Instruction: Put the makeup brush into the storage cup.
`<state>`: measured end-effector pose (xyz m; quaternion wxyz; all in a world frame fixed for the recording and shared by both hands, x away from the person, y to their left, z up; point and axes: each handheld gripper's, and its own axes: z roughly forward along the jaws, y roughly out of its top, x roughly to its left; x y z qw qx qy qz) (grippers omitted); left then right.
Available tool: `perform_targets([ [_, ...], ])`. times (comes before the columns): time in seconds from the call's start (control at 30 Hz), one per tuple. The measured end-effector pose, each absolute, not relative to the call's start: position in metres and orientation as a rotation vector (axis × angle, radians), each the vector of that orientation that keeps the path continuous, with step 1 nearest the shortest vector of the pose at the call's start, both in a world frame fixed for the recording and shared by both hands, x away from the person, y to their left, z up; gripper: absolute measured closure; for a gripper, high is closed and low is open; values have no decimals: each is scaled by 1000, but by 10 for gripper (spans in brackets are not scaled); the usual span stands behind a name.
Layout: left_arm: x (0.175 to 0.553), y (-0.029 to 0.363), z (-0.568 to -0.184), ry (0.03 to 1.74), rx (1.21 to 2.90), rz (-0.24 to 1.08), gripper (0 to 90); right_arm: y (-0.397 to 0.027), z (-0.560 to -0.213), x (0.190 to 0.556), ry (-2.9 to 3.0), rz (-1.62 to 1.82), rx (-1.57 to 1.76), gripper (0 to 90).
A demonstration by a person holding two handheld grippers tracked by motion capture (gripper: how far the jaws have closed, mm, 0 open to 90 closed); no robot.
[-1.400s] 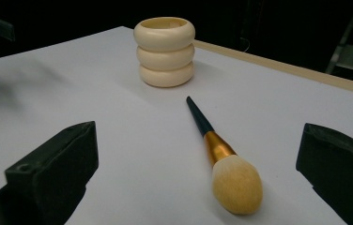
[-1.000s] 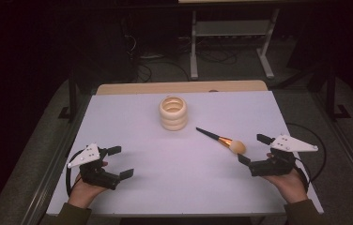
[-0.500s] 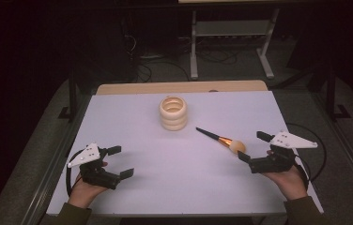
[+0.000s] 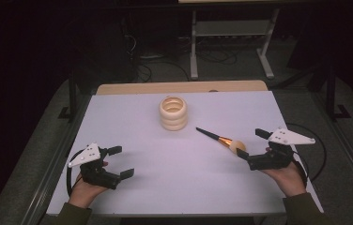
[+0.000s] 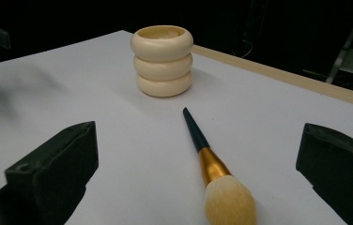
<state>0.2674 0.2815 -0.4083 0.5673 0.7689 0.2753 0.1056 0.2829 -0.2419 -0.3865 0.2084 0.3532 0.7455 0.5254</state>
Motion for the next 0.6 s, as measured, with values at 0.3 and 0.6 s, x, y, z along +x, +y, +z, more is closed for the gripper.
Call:
perform_targets([
  [0.3, 268, 281, -408, 644, 1809, 248, 0, -239, -385, 290, 2078, 1460, 969, 0],
  [0.6, 268, 282, -408, 642, 1807, 250, 0, -236, -385, 297, 2080, 1460, 969, 0],
])
